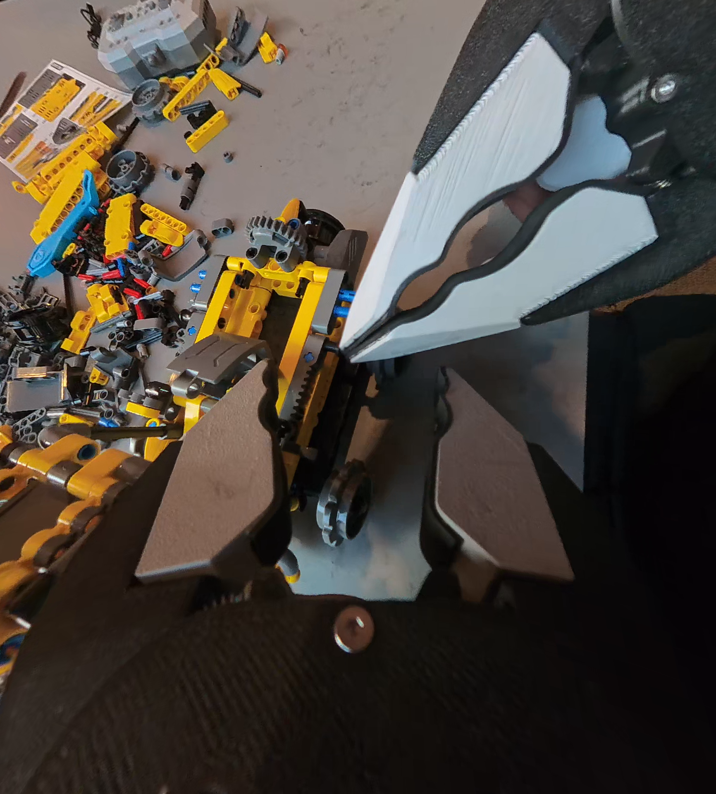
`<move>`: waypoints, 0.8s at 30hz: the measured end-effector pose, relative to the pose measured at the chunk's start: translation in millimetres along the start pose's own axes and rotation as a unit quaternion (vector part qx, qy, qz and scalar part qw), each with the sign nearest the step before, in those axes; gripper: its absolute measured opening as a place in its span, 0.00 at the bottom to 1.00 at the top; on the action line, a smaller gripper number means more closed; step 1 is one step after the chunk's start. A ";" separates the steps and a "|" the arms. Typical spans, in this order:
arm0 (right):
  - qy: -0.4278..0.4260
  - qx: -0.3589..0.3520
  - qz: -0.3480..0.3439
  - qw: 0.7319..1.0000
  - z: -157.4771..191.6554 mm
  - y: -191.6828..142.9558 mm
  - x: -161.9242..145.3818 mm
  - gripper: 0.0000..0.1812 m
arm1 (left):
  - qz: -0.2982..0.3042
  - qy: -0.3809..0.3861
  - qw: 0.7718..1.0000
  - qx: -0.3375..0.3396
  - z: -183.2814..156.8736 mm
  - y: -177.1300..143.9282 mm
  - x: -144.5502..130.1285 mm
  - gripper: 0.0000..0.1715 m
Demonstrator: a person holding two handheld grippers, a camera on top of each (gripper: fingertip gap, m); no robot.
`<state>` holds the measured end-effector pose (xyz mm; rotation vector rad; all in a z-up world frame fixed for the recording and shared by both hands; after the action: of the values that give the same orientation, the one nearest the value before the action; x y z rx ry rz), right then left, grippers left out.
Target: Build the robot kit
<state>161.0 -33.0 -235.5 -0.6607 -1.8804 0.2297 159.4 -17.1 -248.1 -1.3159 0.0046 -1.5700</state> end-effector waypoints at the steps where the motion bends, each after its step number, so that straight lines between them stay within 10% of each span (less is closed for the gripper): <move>1: -0.002 0.001 0.001 1.000 -0.6 -0.8 0.3 0.00 | 0.005 0.004 1.000 -0.001 -0.3 -0.1 0.1 0.41; 15: -0.110 0.019 0.040 0.993 -3.2 7.5 -2.9 0.06 | 0.070 0.115 0.991 -0.005 1.5 2.1 -8.4 0.45; 24: -0.176 0.016 0.076 0.981 -0.5 12.3 -5.3 0.04 | 0.040 0.042 0.998 -0.016 0.7 2.8 -5.7 0.45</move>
<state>166.9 -25.8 -245.1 -0.7814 -2.1586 0.5018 161.0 -14.2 -253.5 -1.2597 0.1338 -1.5616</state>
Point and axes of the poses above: each gripper's, where its closed fingertips meet, y out along the fingers, x out of its top, z = x × y across the jaws, the point moved 2 cm from there along -y, back along the fingers, and after that the axes turned 15 degrees about x, right-handed, at the moved point
